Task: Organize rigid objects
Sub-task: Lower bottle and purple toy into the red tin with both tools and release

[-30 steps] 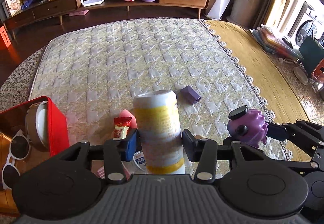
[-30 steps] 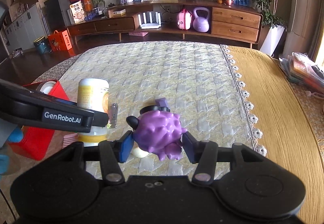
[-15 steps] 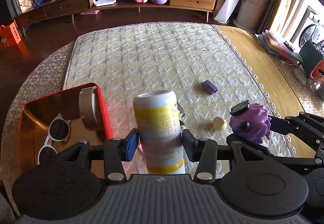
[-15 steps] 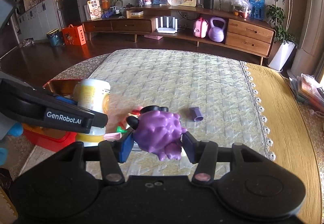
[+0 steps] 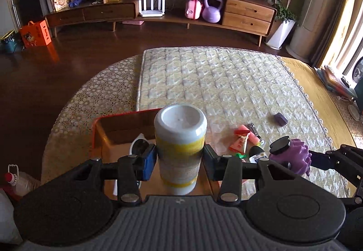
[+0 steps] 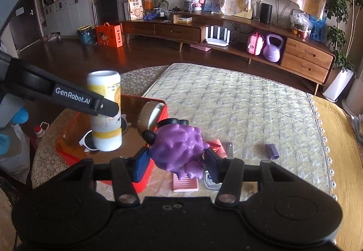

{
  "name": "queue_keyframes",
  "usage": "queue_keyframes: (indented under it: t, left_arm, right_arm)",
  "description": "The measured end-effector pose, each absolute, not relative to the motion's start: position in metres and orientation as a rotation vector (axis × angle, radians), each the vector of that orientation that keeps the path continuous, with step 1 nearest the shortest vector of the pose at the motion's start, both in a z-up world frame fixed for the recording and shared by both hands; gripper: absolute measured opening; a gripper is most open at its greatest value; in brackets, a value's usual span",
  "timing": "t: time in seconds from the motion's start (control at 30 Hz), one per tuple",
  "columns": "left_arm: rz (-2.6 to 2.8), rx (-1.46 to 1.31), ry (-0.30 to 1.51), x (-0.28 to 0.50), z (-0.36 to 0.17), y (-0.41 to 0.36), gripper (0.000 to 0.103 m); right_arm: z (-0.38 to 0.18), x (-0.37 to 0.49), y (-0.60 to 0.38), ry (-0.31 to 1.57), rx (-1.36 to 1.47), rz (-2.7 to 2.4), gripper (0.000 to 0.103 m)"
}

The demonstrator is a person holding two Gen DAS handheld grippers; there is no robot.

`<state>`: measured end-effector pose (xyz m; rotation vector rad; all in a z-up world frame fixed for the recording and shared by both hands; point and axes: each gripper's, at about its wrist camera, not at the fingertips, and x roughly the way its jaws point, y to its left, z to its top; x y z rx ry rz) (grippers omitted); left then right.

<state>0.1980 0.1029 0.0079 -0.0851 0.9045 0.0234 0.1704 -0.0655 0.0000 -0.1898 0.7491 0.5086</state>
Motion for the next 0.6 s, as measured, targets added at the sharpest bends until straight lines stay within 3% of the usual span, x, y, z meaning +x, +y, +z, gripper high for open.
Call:
queue_keyframes:
  t: [0.6]
  left_arm:
    - [0.143, -0.08, 0.926, 0.217, -0.018, 0.18, 0.043]
  right_arm:
    - [-0.049, 0.19, 0.037, 0.845, -0.298, 0.601, 0.052]
